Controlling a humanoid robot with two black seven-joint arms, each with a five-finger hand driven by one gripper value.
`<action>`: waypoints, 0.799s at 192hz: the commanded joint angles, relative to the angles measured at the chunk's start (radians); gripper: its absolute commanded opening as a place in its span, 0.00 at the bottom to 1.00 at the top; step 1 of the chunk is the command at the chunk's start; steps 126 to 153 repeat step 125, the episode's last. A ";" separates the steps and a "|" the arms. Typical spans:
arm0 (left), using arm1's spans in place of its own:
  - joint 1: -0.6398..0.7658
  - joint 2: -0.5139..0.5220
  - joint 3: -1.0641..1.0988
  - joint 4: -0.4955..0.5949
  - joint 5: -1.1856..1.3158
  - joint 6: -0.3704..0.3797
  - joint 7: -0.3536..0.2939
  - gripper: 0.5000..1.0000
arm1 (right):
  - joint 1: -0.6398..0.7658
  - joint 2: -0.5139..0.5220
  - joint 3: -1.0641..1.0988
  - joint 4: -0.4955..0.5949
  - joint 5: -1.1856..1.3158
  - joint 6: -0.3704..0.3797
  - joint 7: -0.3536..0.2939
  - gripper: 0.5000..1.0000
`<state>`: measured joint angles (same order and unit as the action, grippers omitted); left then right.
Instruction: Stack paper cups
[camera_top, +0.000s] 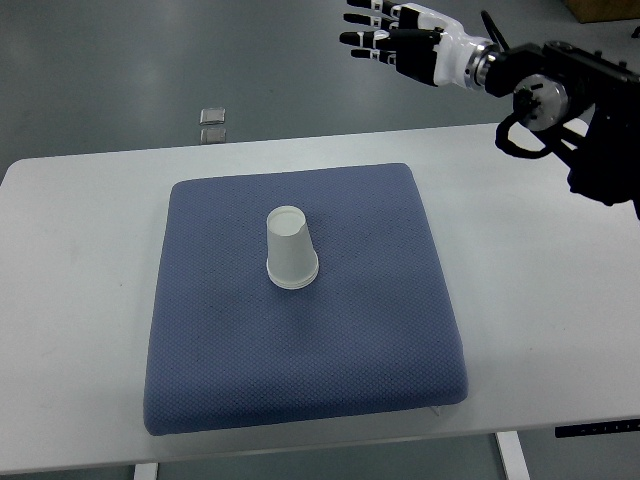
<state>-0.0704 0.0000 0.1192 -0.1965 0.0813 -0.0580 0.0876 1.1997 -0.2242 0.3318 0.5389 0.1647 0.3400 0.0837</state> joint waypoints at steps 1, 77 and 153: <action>0.000 0.000 0.000 -0.001 0.000 0.000 0.000 1.00 | -0.098 0.060 0.181 -0.048 0.009 -0.013 0.053 0.83; 0.000 0.000 -0.001 -0.001 0.000 0.001 0.000 1.00 | -0.249 0.189 0.299 -0.106 0.009 -0.016 0.166 0.83; 0.000 0.000 0.000 -0.003 0.000 0.000 0.000 1.00 | -0.278 0.206 0.291 -0.142 0.003 -0.016 0.171 0.83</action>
